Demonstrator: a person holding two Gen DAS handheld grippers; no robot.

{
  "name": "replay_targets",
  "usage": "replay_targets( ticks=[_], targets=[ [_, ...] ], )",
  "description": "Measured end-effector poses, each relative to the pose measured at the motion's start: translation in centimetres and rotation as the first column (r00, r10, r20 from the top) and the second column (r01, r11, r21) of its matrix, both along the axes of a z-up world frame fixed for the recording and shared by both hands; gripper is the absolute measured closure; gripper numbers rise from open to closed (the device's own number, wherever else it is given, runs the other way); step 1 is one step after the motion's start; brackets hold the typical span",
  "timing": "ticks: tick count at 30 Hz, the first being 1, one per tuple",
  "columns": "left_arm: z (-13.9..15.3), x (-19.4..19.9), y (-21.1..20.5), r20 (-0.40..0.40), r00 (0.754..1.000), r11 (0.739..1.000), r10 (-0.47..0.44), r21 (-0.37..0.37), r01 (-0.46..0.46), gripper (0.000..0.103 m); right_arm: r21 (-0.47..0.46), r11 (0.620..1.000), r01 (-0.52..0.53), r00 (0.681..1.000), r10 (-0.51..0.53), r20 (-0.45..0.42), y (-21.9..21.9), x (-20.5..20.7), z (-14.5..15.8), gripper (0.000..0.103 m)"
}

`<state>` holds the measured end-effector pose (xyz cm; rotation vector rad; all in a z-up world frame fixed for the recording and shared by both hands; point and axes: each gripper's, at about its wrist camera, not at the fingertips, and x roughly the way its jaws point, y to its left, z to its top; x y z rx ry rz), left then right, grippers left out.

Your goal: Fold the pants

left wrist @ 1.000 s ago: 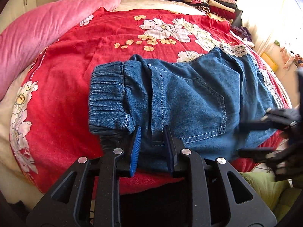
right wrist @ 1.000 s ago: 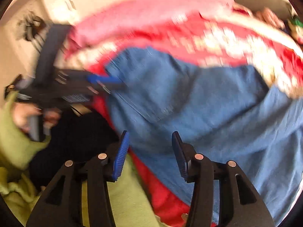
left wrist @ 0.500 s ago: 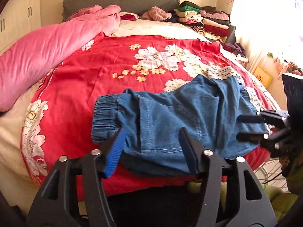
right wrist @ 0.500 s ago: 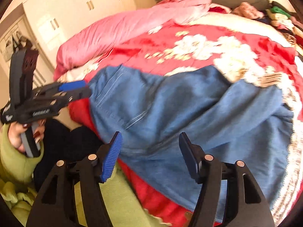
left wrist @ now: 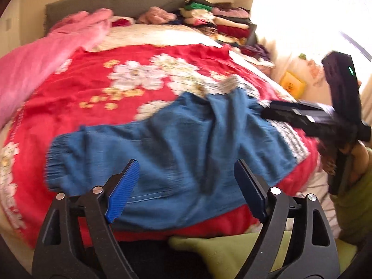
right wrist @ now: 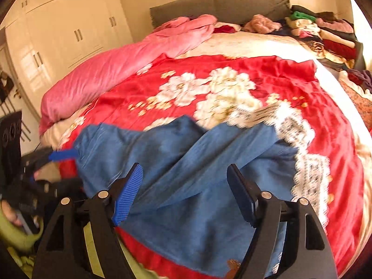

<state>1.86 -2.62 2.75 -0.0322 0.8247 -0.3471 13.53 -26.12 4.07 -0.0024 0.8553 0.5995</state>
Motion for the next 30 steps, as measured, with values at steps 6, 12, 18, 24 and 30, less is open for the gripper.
replay_targets(
  ticks=[6,12,18,24,30],
  targets=[
    [-1.9,2.5,-3.8,-0.062,0.994,0.996,-0.09,0.011,0.091,0.027,-0.047,0.998,0.03,1.0,-0.03,0.001,0.1,3.5,0.2,0.029],
    [-4.1,5.9,-6.0,-0.154,0.979,0.991,-0.134,-0.013,0.133,0.036,-0.083,0.995,0.063,0.997,-0.066,-0.03,0.9,8.2,-0.5,0.029],
    [-6.6,8.1,-6.1,-0.214,0.969,0.988,-0.126,-0.116,0.103,0.069,-0.148,0.987,0.06,0.995,-0.071,-0.071,2.5,12.2,-2.2,0.029],
    [-6.4,6.8,-7.1,-0.16,0.967,0.976,-0.196,-0.123,0.178,0.098,-0.193,0.978,0.077,0.978,-0.111,-0.175,4.5,16.1,-5.9,0.029],
    [-6.8,6.1,-7.9,-0.155,0.958,0.968,-0.24,-0.114,0.225,0.099,-0.297,0.947,0.123,0.973,-0.174,-0.151,6.3,18.1,-8.3,0.03]
  ],
)
